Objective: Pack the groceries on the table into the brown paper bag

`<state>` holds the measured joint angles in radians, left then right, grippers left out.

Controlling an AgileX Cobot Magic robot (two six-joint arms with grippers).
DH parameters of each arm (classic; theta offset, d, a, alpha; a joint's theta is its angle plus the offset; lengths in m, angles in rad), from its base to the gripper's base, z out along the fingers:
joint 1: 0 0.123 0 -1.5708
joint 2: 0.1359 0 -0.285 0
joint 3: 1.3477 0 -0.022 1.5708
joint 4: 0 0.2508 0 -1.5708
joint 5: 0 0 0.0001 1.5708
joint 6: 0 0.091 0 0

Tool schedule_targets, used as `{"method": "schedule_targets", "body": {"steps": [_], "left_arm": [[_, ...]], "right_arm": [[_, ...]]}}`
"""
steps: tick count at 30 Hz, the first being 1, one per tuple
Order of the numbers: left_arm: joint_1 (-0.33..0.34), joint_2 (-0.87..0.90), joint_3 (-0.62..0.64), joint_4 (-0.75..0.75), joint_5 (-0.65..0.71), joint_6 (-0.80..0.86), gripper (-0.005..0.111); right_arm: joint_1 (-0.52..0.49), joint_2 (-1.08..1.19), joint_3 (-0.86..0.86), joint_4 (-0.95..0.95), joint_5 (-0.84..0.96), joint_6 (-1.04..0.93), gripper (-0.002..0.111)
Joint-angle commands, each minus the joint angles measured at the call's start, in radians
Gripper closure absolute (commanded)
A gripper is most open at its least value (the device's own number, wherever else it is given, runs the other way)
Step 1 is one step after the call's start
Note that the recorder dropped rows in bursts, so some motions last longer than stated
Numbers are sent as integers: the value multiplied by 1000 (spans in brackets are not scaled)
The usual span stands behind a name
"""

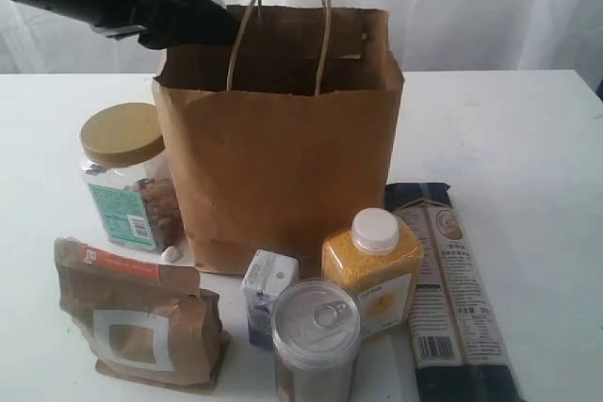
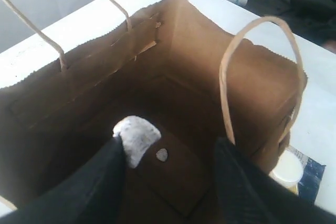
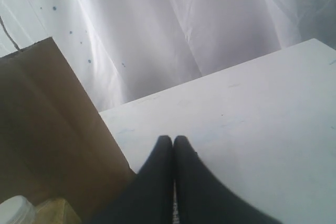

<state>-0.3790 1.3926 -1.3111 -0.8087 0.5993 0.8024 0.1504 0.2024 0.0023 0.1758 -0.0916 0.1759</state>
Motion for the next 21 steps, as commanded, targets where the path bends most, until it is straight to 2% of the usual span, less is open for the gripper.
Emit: {"method": "schedule_targets", "body": {"steps": [1, 3, 5, 7, 10, 12, 13, 14, 15, 19, 21], "left_arm": [[-4, -9, -6, -10, 25, 9, 51], [-4, -9, -6, -22, 26, 39, 51], [-4, -9, -6, -58, 35, 75, 51], [-4, -9, -10, -90, 52, 120, 51], [-4, -9, -39, -95, 78, 123, 51], [-4, -9, -63, -95, 80, 124, 51], [-4, -7, -87, -93, 80, 124, 51], [-4, -6, -96, -93, 83, 124, 51], [-4, -6, -98, -89, 91, 134, 51], [-4, 16, -98, -89, 192, 219, 51], [-4, 28, -98, -102, 208, 256, 51]], "right_arm": [[-3, -2, -2, -11, -74, 21, 108], [-3, -2, -2, -15, -213, 126, 108], [1, 0, -65, -91, -217, 168, 108], [1, 25, -192, -123, -10, 207, 108], [1, 119, -380, -126, 245, 148, 108], [13, 208, -501, -121, 349, 51, 108], [35, 327, -630, -69, 441, -59, 108], [44, 393, -680, -33, 472, -121, 108], [59, 529, -799, 56, 555, -303, 108], [60, 893, -1098, 203, 693, -600, 108], [60, 999, -1181, 330, 699, -759, 108]]}}
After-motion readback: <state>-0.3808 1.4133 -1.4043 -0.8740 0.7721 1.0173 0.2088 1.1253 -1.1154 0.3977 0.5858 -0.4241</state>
